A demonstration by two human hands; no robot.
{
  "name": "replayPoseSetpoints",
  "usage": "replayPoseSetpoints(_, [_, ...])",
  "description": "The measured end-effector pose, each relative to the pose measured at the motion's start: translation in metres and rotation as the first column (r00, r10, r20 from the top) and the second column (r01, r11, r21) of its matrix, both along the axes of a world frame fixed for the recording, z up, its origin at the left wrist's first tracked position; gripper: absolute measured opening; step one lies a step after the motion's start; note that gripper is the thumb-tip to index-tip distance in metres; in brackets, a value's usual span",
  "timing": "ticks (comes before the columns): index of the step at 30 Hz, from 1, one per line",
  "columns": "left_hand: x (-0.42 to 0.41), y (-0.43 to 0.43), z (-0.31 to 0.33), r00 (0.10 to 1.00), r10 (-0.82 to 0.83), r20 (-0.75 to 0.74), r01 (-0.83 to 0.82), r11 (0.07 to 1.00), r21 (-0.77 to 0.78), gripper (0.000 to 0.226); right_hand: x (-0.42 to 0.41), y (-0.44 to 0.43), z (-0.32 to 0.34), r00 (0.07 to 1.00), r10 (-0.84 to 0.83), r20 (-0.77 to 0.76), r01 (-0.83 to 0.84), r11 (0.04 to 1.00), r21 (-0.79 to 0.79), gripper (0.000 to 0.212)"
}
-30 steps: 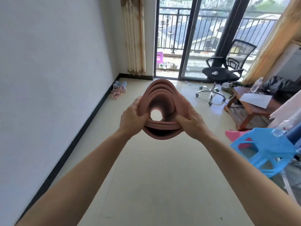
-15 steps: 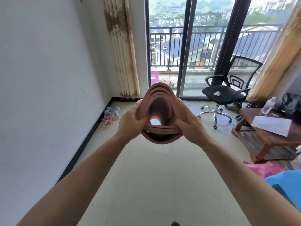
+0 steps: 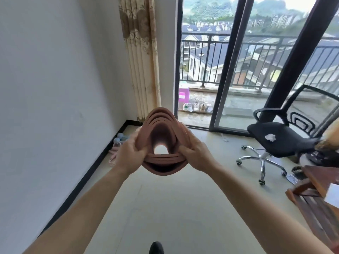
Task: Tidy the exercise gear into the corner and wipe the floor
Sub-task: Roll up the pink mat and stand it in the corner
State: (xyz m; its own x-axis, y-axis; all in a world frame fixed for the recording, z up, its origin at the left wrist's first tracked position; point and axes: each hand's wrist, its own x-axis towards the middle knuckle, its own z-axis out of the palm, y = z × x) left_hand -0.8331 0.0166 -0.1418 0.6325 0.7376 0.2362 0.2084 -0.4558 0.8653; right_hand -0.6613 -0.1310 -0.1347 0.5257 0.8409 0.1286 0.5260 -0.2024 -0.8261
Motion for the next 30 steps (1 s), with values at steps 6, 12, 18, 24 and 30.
replayPoseSetpoints(6, [0.1,0.161,-0.024,0.997,0.077,-0.032,-0.077,0.997,-0.024,0.063,0.109,0.176,-0.027,0.998,0.057,-0.012,-0.058,0.997,-0.048,0.082])
replayPoseSetpoints(12, [0.214,0.306,-0.005,0.984,0.118,-0.132,-0.12,0.993,-0.005,0.06,0.222,0.324,-0.017,0.995,0.062,-0.078,-0.066,0.997,-0.042,0.084])
replayPoseSetpoints(18, [0.325,0.433,-0.02,0.963,0.142,-0.228,-0.154,0.988,-0.034,0.055,0.34,0.455,-0.036,0.986,0.119,-0.12,-0.122,0.992,-0.017,0.083])
replayPoseSetpoints(24, [0.44,0.571,-0.043,0.935,0.21,-0.287,-0.237,0.969,-0.064,0.041,0.466,0.617,-0.068,0.954,0.217,-0.206,-0.242,0.964,-0.107,0.082])
replayPoseSetpoints(30, [0.48,0.708,-0.043,0.855,0.348,-0.383,-0.4,0.914,-0.061,0.038,0.523,0.787,-0.062,0.9,0.356,-0.25,-0.401,0.902,-0.159,0.083])
